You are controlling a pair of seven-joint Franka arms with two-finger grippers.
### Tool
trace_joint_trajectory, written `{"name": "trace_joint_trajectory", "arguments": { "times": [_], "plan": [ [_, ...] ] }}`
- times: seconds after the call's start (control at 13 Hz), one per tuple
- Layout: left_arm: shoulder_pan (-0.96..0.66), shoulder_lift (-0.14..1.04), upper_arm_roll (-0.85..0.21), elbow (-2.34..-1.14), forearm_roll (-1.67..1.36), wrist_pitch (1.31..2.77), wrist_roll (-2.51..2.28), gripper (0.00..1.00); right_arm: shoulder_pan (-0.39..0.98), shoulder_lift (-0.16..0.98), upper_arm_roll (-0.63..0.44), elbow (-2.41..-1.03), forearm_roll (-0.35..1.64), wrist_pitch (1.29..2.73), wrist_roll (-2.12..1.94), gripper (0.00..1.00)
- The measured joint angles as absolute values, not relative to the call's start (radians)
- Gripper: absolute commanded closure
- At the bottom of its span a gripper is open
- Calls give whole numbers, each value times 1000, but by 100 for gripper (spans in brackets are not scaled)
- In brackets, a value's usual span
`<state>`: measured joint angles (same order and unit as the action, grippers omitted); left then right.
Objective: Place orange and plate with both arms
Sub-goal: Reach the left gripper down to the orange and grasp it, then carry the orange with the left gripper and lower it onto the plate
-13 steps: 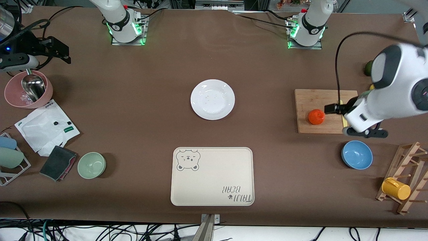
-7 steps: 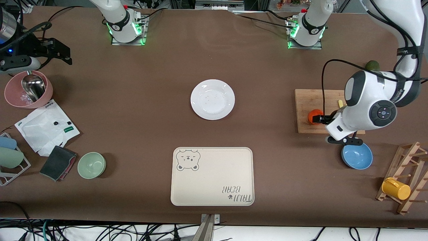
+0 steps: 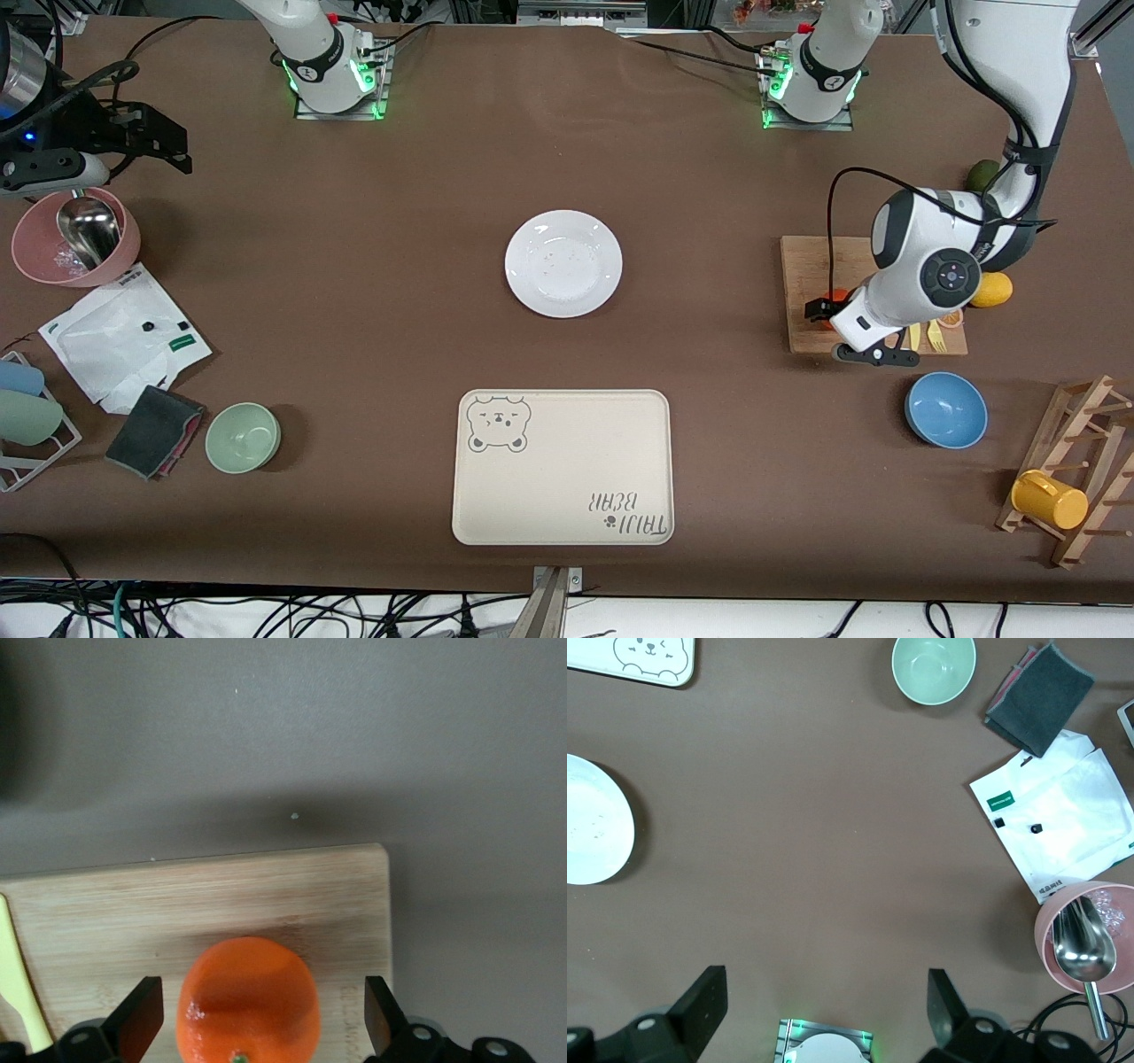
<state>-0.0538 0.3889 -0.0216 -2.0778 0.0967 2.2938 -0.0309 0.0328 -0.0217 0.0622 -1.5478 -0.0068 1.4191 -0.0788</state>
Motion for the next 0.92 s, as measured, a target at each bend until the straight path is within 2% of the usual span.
{"name": "trace_joint_trajectory", "arguments": {
  "times": [0.38, 0.54, 0.61, 0.92],
  "plan": [
    [-53, 384, -21, -2151, 119, 2379, -31, 0, 33, -22, 61, -1548, -7, 1419, -79, 0],
    [-49, 384, -19, -2168, 119, 2393, -31, 48, 33, -22, 61, -1549, -7, 1419, -79, 0],
    [-43, 384, -18, -2169, 119, 2394, -31, 59, 33, -22, 61, -1549, -7, 1419, -79, 0],
    [-37, 380, -18, -2169, 119, 2395, -31, 64, 33, -22, 57, -1553, -7, 1419, -79, 0]
  ]
}}
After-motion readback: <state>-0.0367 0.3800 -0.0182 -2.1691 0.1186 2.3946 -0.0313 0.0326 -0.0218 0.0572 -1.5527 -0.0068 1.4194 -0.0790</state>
